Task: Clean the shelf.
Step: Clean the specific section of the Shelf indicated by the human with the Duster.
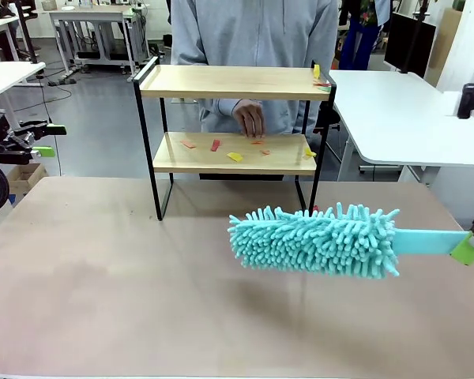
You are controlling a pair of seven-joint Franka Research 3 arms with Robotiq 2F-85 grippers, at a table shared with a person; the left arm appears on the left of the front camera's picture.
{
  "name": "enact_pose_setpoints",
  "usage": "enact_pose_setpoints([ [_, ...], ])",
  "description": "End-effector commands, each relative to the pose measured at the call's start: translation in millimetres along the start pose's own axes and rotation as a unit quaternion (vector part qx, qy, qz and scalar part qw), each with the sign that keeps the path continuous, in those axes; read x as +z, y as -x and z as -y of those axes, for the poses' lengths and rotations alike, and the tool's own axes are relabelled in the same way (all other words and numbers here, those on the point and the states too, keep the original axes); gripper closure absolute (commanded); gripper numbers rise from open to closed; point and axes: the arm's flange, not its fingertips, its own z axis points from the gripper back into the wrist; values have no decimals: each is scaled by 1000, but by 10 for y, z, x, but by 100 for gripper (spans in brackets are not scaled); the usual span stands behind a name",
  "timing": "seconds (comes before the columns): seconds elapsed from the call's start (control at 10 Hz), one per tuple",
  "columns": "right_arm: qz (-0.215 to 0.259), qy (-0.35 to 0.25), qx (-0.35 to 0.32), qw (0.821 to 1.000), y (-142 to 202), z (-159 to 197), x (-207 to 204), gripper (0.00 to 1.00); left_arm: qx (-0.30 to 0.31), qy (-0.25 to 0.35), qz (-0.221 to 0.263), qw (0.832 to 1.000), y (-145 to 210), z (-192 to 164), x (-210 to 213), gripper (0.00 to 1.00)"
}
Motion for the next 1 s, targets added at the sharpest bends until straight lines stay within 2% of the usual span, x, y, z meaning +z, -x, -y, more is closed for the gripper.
enact_pose_setpoints([
  [0.0,40,-1,-29,999,-322,-182,28,87,-3,-1,-3,1000,-23,17,-25,0],
  [0.1,58,11,-36,998,-486,-312,25,87,-3,-1,-3,1000,-23,17,-25,0],
  [0.3,104,50,-101,988,-887,-568,-69,87,-3,-1,-3,1000,-23,17,-25,0],
  [0.6,165,51,-143,974,-1462,-752,-235,87,-3,-1,-3,1000,-23,17,-25,0],
  [0.7,171,51,-150,972,-1581,-773,-281,87,-3,-1,-3,1000,-23,17,-25,0],
  [0.8,186,44,-191,963,-1640,-797,-285,87,-3,-1,-3,1000,-23,17,-25,0],
  [0.9,155,53,-134,977,-1421,-756,-253,87,-3,-1,-3,1000,-23,17,-25,0],
])
